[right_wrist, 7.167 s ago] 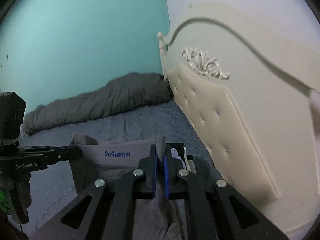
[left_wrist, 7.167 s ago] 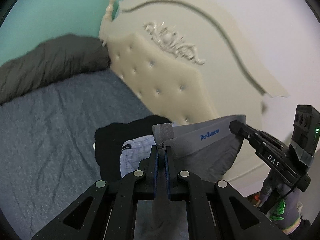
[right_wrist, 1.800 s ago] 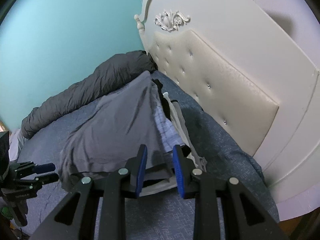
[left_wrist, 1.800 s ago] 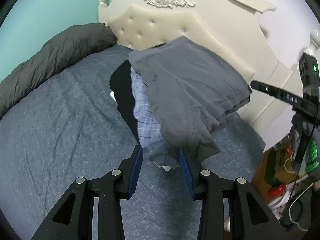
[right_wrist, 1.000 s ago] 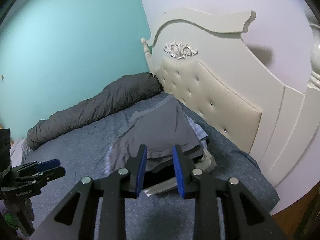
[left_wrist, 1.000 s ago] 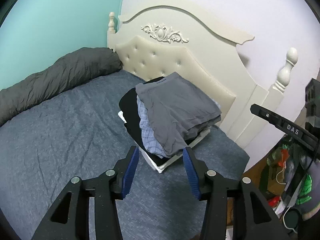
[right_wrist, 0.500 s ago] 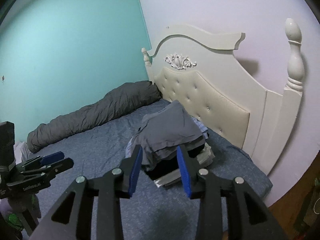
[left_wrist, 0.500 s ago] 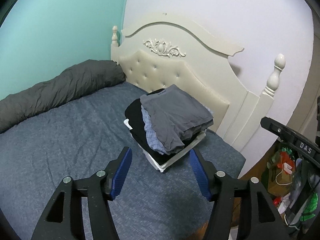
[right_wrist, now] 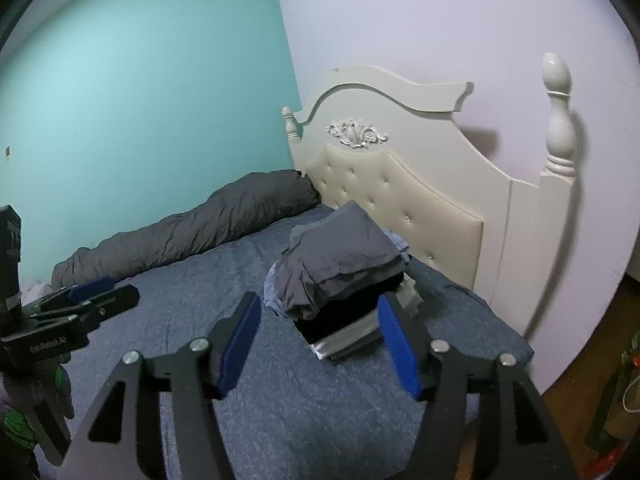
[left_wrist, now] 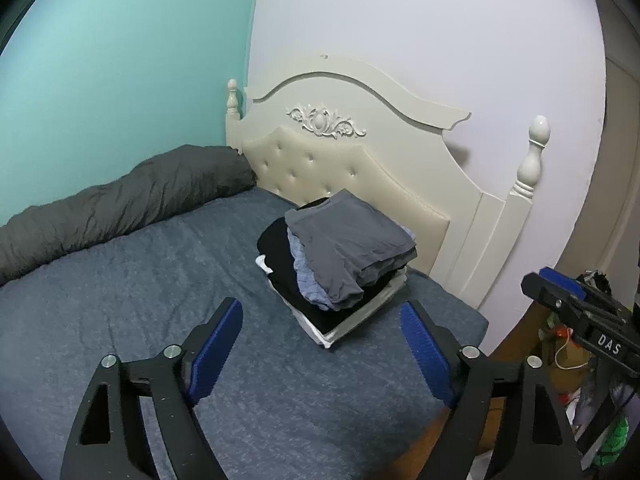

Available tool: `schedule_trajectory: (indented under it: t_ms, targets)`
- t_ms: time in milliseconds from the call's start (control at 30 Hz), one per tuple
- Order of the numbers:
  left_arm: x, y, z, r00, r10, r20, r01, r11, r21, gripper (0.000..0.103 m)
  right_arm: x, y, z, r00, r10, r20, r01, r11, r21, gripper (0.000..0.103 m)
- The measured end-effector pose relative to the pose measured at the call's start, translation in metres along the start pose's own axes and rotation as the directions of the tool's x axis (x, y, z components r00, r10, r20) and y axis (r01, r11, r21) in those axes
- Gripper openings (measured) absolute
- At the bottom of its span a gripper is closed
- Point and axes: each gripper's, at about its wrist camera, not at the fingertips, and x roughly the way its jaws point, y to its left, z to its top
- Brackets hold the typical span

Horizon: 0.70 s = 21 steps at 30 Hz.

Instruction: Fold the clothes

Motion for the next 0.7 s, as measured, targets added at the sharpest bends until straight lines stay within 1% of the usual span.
schedule_trajectory:
  t_ms: [67, 133, 200, 300, 367, 433, 600, 700]
  targets:
    - [-0.005, 0.000, -0.003, 1.000, 0.003, 0.010, -0.003, 1.000, 0.002, 0.090, -0.004, 0.001, -0.005, 1.000, -0.006, 0.000, 0.006, 1.000, -0.002, 0.070]
    - [-0.009, 0.000, -0.006, 1.000, 0.010, 0.023, -0.010, 1.000, 0.000, 0.095, -0.008, 0.003, -0.010, 1.000, -0.014, 0.000, 0.014, 1.000, -0.010, 0.077]
    - [-0.012, 0.000, -0.009, 1.000, 0.012, 0.029, -0.011, 1.000, -0.003, 0.096, -0.012, 0.005, -0.016, 1.000, -0.024, 0.003, 0.024, 1.000, -0.017, 0.079]
    - [-0.014, 0.000, -0.015, 1.000, 0.007, 0.026, -0.007, 1.000, -0.005, 0.098, -0.017, 0.005, -0.022, 0.999, -0.032, 0.003, 0.032, 0.999, -0.012, 0.086]
    - [-0.016, 0.000, -0.020, 1.000, 0.013, 0.027, -0.013, 1.000, 0.001, 0.100, -0.019, 0.005, -0.026, 0.999, -0.036, 0.004, 0.036, 0.999, -0.012, 0.089]
    - [-0.019, 0.001, -0.024, 0.999, 0.026, 0.035, -0.026, 1.000, 0.010, 0.103, -0.022, 0.005, -0.030, 0.999, -0.039, 0.006, 0.039, 0.999, -0.011, 0.097]
    - [-0.025, 0.003, -0.034, 0.999, 0.026, 0.031, -0.026, 1.000, 0.011, 0.103, -0.029, 0.009, -0.040, 0.999, -0.042, 0.010, 0.042, 0.999, -0.017, 0.102]
    - [-0.027, 0.005, -0.038, 0.999, 0.024, 0.027, -0.024, 1.000, 0.005, 0.103, -0.034, 0.011, -0.045, 0.999, -0.035, 0.011, 0.035, 0.999, -0.009, 0.102]
